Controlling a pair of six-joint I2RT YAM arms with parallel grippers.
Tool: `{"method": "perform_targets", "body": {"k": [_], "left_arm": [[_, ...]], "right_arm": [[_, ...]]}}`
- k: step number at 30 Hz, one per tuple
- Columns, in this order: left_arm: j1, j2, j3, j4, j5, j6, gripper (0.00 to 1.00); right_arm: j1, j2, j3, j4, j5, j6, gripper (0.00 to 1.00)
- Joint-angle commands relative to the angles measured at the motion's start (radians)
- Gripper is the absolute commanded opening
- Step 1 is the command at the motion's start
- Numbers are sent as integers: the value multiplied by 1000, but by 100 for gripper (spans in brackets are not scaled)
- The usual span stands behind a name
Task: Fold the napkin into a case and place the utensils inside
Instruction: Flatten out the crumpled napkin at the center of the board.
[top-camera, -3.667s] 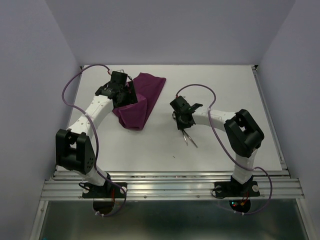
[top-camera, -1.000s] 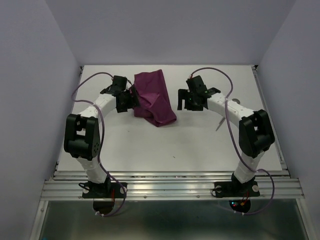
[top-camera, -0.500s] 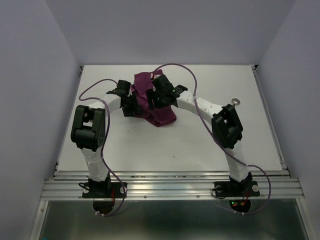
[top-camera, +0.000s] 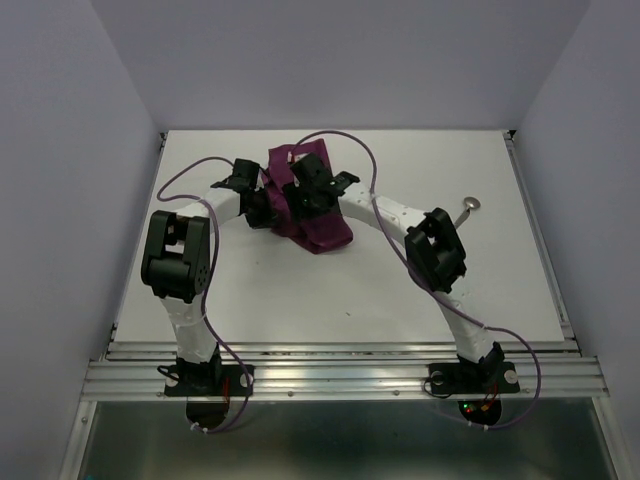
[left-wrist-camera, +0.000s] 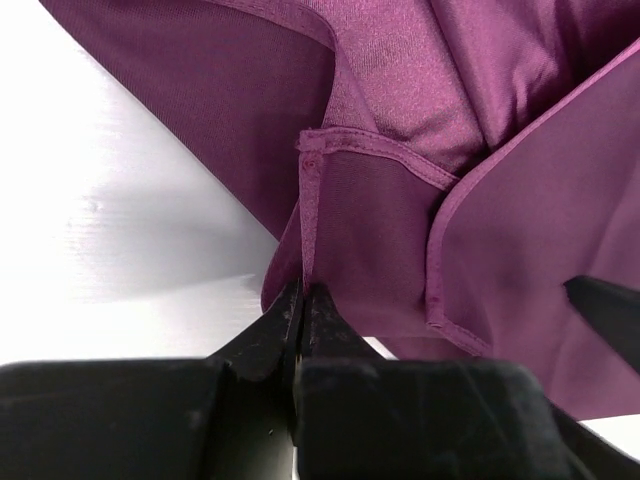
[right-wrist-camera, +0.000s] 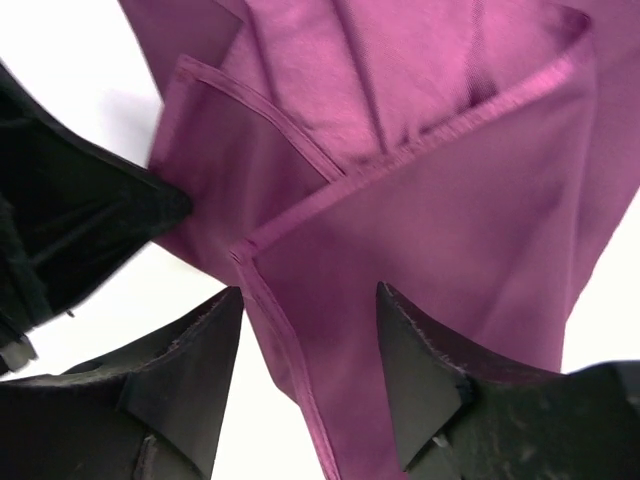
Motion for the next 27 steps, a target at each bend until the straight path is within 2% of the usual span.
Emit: {"method": "perform_targets", "body": {"k": [1, 11, 16, 18, 21, 27], "left_arm": [[7, -33, -7, 14, 22, 3, 0], [7, -40, -5, 11, 31, 9, 0], [7, -42, -5, 8, 32, 12, 0], [8, -42, -2, 8, 31, 14, 0], [8, -40, -1, 3, 26, 17, 0], [8, -39, 5, -1, 25, 22, 0]], "right_arm": [[18, 38, 66, -5, -3, -19, 59], [27, 97, 125, -17, 2, -18, 56], [27, 92, 133, -3, 52, 4, 43], [27, 83, 126, 6, 60, 7, 43], [27, 60, 104, 30, 71, 16, 49], [27, 38, 69, 64, 81, 40, 49]]}}
